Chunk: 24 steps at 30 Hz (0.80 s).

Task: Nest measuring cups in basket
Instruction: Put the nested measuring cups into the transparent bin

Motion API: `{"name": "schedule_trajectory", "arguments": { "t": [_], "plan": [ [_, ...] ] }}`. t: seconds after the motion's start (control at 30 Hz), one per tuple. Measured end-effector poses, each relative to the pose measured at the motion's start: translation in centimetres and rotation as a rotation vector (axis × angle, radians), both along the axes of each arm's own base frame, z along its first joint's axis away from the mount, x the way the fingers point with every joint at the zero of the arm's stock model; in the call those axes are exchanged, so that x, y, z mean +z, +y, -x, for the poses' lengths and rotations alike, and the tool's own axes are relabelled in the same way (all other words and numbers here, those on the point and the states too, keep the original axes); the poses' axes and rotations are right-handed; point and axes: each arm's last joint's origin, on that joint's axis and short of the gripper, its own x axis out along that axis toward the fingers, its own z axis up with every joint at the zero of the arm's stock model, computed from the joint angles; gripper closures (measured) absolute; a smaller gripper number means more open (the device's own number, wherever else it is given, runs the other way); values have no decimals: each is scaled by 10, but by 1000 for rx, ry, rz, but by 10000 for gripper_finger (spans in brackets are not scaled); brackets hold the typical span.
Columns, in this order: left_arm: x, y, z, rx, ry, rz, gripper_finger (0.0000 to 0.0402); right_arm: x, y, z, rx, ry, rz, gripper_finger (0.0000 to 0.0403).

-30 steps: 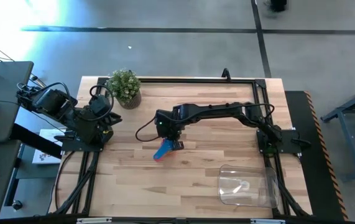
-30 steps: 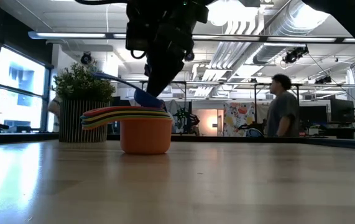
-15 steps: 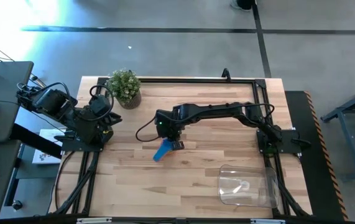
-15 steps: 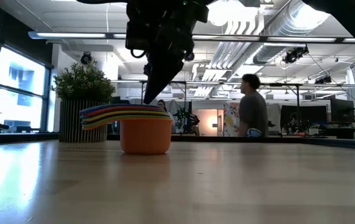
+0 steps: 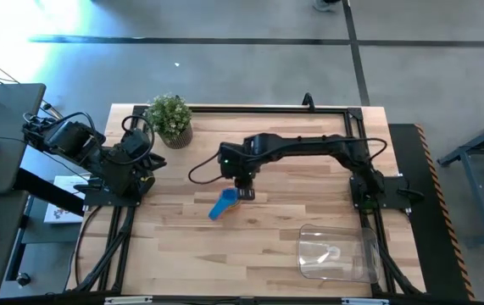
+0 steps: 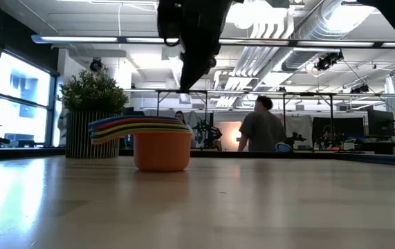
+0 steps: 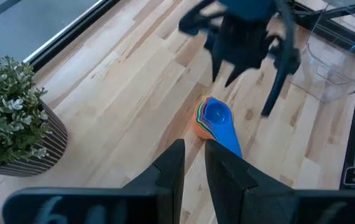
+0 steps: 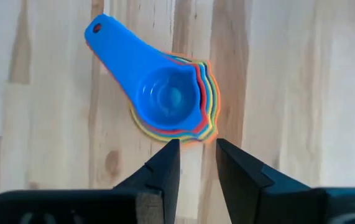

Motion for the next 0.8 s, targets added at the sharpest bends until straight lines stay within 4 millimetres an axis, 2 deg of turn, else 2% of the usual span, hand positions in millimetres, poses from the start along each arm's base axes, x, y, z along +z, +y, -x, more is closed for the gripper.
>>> {"name": "schedule_trajectory", "arguments": {
  "t": [0.13, 0.4, 0.6, 0.8],
  "plan": [
    [0, 0, 0, -2, 1, 2, 349, 18, 1, 8, -84, -23, 36, 306],
    [-1, -1, 1, -13, 15, 34, 338, 65, -2, 33, -344, -122, 112, 306],
    [-2, -2, 2, -81, 59, 41, 291, 108, -5, 61, -584, -250, 97, 306],
    [-3, -1, 3, -63, 65, 24, 241, 154, -6, 99, -791, -403, 33, 306]
  ]
}}
